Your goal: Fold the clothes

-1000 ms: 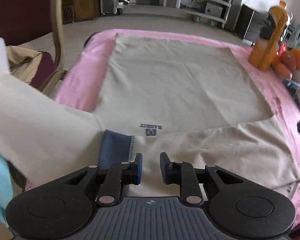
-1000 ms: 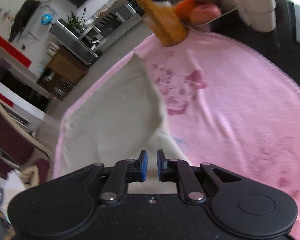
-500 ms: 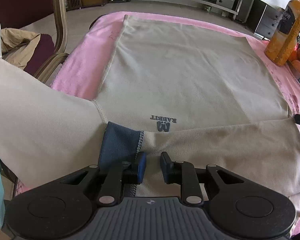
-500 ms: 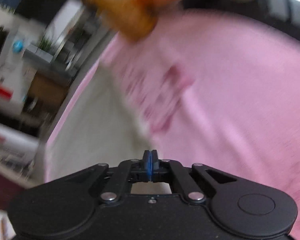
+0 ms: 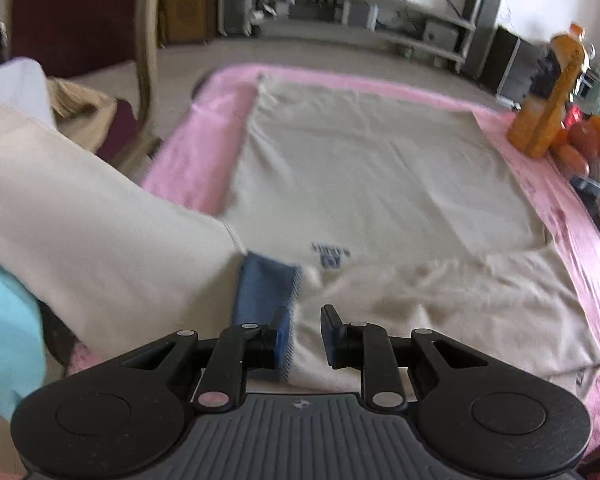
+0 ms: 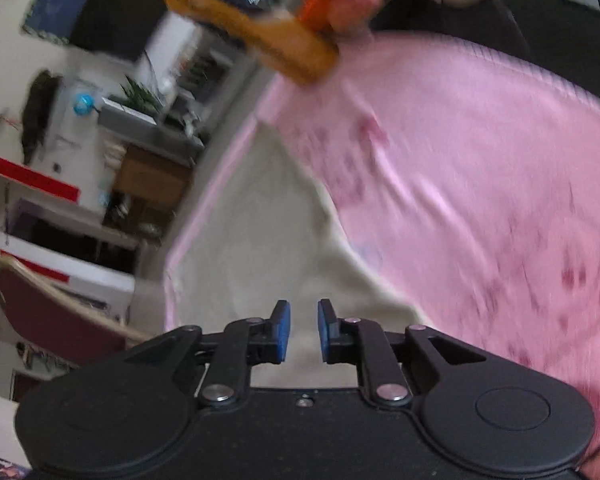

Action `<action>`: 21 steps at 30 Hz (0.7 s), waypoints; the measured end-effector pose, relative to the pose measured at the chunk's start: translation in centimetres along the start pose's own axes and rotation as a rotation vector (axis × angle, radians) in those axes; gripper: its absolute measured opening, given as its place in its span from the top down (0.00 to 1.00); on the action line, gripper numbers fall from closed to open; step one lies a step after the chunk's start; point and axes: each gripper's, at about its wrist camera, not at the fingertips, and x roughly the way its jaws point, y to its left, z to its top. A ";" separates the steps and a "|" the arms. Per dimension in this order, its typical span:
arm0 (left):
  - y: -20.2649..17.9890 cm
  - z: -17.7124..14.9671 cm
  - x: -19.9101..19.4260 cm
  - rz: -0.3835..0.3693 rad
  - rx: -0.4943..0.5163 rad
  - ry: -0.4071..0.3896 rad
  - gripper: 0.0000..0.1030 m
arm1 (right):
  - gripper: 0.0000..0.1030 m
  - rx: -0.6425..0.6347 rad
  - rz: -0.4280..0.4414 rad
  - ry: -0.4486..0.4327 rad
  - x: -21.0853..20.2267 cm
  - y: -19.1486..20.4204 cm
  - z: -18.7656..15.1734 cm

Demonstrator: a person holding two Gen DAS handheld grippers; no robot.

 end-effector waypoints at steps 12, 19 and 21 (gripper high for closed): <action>-0.7 -0.8 2.5 -0.022 0.083 0.074 0.74 | 0.99 -0.147 -0.244 0.241 3.2 -0.6 -0.2; -0.6 -1.3 1.8 0.010 0.098 0.069 0.75 | 0.90 -0.137 -0.432 0.050 -1.0 -2.4 0.2; -0.6 -1.3 1.0 0.023 0.088 0.055 0.76 | 0.88 -0.151 -0.423 -0.009 -2.0 -2.2 0.0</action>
